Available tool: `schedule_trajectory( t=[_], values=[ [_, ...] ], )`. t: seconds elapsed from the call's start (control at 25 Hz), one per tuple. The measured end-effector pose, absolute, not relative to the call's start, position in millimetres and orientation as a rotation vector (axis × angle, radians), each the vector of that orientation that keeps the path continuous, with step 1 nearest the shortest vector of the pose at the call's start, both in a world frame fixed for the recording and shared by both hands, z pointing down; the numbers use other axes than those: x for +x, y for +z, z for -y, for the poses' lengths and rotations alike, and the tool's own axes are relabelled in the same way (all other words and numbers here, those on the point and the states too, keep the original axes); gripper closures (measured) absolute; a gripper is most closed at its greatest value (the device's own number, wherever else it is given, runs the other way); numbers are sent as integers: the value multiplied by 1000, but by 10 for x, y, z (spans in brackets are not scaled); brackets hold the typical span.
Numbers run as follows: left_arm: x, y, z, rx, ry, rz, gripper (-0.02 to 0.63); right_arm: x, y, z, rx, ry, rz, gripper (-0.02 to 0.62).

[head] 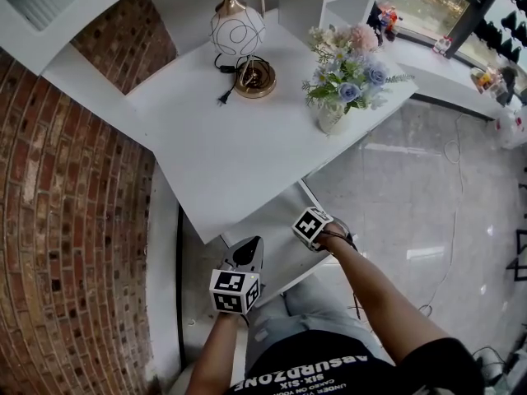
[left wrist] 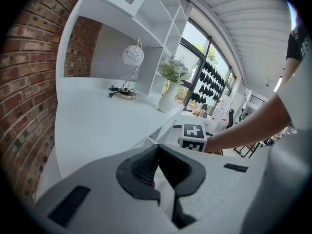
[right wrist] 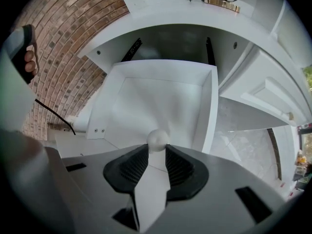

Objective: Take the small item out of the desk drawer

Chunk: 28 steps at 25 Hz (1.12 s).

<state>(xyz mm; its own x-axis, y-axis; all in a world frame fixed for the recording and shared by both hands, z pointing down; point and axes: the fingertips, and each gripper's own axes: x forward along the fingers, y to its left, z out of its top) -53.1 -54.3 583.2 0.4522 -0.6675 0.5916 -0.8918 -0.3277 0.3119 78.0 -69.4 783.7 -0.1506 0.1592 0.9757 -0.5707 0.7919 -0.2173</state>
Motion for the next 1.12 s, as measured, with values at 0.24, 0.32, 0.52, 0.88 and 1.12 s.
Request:
schedule_trajectory(
  t=[0.24, 0.32, 0.52, 0.88, 1.12],
  values=[
    [-535, 5809, 497, 2105, 488, 1294, 601, 765, 7672, 717, 360, 670, 1650, 492],
    [-537, 5794, 490, 2109, 490, 1295, 600, 736, 7616, 728, 367, 669, 1674, 492],
    [-542, 5750, 473, 2116, 494, 1298, 601, 708, 7477, 718, 378, 662, 1710, 492],
    [-552, 5693, 473, 2131, 499, 1303, 600, 829, 7224, 744, 431, 636, 1714, 495],
    [-564, 5669, 474, 2136, 500, 1303, 601, 590, 6921, 722, 424, 676, 1865, 495]
  ],
)
